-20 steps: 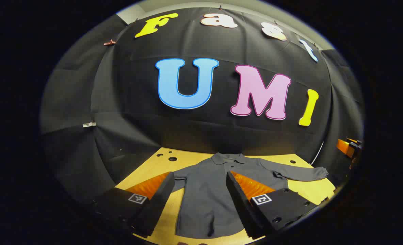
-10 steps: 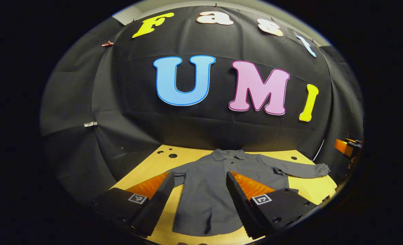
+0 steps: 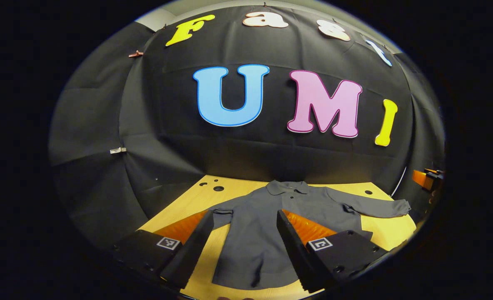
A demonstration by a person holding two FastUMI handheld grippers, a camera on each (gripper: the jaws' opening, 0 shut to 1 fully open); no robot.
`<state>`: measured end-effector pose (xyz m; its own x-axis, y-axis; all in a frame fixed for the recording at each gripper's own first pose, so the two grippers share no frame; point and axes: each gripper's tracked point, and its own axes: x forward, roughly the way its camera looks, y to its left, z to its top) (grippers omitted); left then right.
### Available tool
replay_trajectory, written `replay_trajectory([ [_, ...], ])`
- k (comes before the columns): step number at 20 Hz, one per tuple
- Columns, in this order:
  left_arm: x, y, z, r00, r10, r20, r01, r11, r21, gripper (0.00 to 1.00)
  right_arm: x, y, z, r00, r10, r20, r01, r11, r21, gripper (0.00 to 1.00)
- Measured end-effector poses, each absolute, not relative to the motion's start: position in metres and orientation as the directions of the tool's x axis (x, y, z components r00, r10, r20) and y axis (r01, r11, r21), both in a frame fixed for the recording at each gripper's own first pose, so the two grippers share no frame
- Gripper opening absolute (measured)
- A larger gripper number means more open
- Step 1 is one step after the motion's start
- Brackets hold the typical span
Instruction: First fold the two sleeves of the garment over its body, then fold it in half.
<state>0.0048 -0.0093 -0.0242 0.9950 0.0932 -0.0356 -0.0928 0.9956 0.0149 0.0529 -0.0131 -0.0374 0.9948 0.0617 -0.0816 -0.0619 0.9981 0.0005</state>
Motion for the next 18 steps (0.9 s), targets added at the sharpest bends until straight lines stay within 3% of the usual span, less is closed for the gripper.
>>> replay_trajectory([
  [9, 0.015, -0.013, -0.037, 0.988, 0.139, -0.070, -0.137, 0.990, 0.024, 0.96, 0.093, -0.052, -0.078, 0.980, 0.019, -0.199, -0.018, 1.000, 0.004, 0.98],
  [18, 0.018, -0.009, -0.053, 0.968, 0.221, -0.123, -0.223, 0.975, -0.004, 0.96, 0.150, -0.130, -0.137, 0.932, -0.099, -0.349, 0.100, 0.995, -0.013, 0.98],
])
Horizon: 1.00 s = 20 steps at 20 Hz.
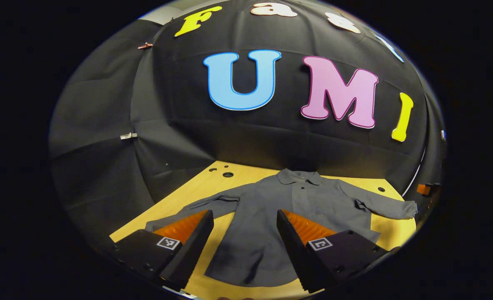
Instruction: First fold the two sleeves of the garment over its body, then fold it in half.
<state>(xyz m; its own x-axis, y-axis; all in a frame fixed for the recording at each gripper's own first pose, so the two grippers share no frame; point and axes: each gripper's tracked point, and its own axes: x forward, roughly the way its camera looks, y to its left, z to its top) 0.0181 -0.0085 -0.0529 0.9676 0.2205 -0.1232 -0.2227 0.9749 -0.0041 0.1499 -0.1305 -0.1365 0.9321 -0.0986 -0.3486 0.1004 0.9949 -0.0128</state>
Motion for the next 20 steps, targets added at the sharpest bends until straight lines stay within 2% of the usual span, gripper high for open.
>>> replay_trajectory([
  [3, 0.018, -0.004, -0.059, 0.958, 0.250, -0.142, -0.253, 0.967, -0.002, 0.96, 0.166, -0.159, -0.168, 0.889, -0.142, -0.436, 0.152, 0.988, -0.011, 0.98],
  [7, 0.020, 0.000, -0.066, 0.947, 0.268, -0.177, -0.275, 0.961, -0.015, 0.96, 0.188, -0.201, -0.197, 0.844, -0.205, -0.495, 0.204, 0.977, -0.055, 0.98],
  [12, 0.021, 0.002, -0.073, 0.931, 0.300, -0.205, -0.308, 0.951, -0.005, 0.96, 0.211, -0.234, -0.237, 0.788, -0.221, -0.574, 0.210, 0.974, -0.086, 0.98],
  [20, 0.034, -0.010, -0.084, 0.922, 0.298, -0.246, -0.305, 0.952, 0.009, 0.96, 0.227, -0.283, -0.291, 0.665, -0.290, -0.688, 0.377, 0.926, -0.026, 0.98],
])
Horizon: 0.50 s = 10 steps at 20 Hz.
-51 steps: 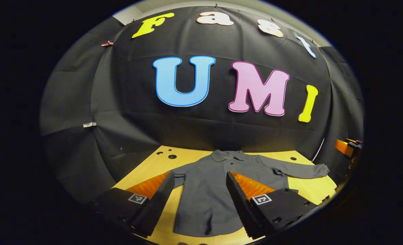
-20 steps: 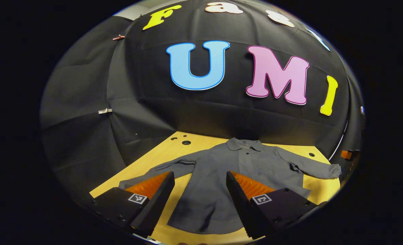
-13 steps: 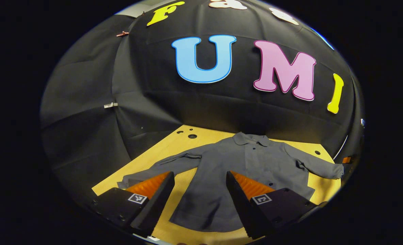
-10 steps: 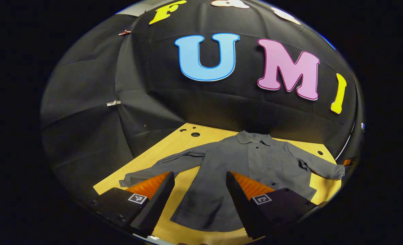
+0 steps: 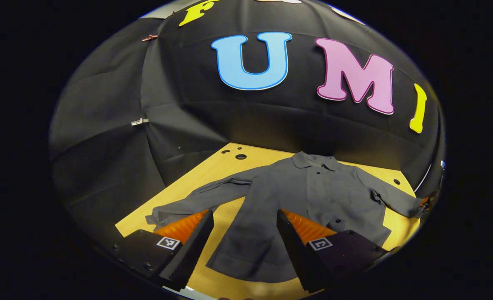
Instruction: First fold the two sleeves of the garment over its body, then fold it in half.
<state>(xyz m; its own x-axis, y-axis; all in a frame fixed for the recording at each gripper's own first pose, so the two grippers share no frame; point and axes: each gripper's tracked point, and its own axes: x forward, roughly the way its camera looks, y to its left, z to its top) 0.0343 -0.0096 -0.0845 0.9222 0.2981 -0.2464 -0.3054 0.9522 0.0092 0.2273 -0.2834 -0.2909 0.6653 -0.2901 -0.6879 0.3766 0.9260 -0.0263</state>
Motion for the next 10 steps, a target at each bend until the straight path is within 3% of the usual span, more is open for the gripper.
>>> replay_trajectory([
  [9, 0.060, -0.033, -0.083, 0.932, 0.241, -0.272, -0.241, 0.970, 0.034, 0.96, 0.233, -0.282, -0.321, 0.622, -0.279, -0.732, 0.333, 0.940, -0.075, 1.00],
  [10, 0.061, -0.036, -0.079, 0.935, 0.230, -0.270, -0.232, 0.972, 0.024, 0.96, 0.233, -0.278, -0.321, 0.625, -0.264, -0.735, 0.331, 0.942, -0.057, 0.96],
])
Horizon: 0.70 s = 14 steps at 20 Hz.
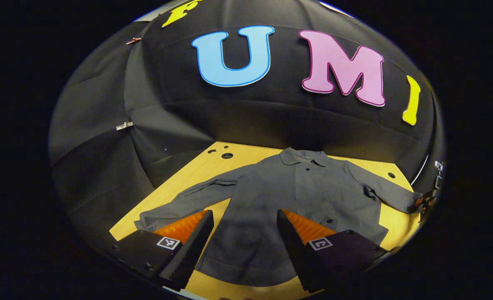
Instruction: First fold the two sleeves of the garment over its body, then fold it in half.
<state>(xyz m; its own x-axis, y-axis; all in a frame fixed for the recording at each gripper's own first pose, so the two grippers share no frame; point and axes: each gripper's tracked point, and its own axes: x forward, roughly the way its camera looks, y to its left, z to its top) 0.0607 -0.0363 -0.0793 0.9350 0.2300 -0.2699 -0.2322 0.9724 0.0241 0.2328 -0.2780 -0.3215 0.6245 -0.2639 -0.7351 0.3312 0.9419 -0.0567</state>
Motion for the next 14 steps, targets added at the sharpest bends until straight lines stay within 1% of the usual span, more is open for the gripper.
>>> replay_trajectory([
  [2, 0.062, -0.039, -0.073, 0.941, 0.218, -0.259, -0.221, 0.975, 0.017, 0.96, 0.236, -0.269, -0.325, 0.619, -0.235, -0.749, 0.343, 0.939, -0.011, 0.71],
  [5, 0.060, -0.037, -0.067, 0.945, 0.208, -0.250, -0.213, 0.977, 0.009, 0.96, 0.240, -0.260, -0.325, 0.611, -0.214, -0.762, 0.357, 0.934, 0.024, 0.42],
  [6, 0.059, -0.034, -0.069, 0.945, 0.207, -0.254, -0.214, 0.977, 0.000, 0.96, 0.240, -0.259, -0.324, 0.609, -0.218, -0.762, 0.359, 0.933, 0.020, 0.30],
  [7, 0.058, -0.031, -0.072, 0.942, 0.207, -0.264, -0.219, 0.976, -0.015, 0.96, 0.239, -0.256, -0.325, 0.609, -0.206, -0.766, 0.349, 0.937, 0.025, 0.28],
  [8, 0.057, -0.028, -0.074, 0.940, 0.207, -0.270, -0.223, 0.974, -0.028, 0.96, 0.237, -0.252, -0.324, 0.607, -0.199, -0.769, 0.340, 0.940, 0.025, 0.18],
  [9, 0.056, -0.025, -0.074, 0.939, 0.210, -0.272, -0.228, 0.973, -0.037, 0.96, 0.232, -0.249, -0.321, 0.603, -0.203, -0.771, 0.344, 0.939, 0.022, 0.18],
  [10, 0.055, -0.022, -0.075, 0.939, 0.210, -0.273, -0.230, 0.972, -0.040, 0.96, 0.229, -0.244, -0.317, 0.599, -0.197, -0.776, 0.341, 0.940, 0.025, 0.08],
  [12, 0.054, -0.014, -0.077, 0.936, 0.213, -0.280, -0.229, 0.973, -0.027, 0.96, 0.231, -0.243, -0.313, 0.607, -0.205, -0.768, 0.337, 0.941, 0.015, 0.08],
  [14, 0.053, -0.004, -0.073, 0.939, 0.211, -0.270, -0.224, 0.974, -0.018, 0.96, 0.232, -0.230, -0.295, 0.637, -0.217, -0.739, 0.322, 0.947, 0.000, 0.08],
])
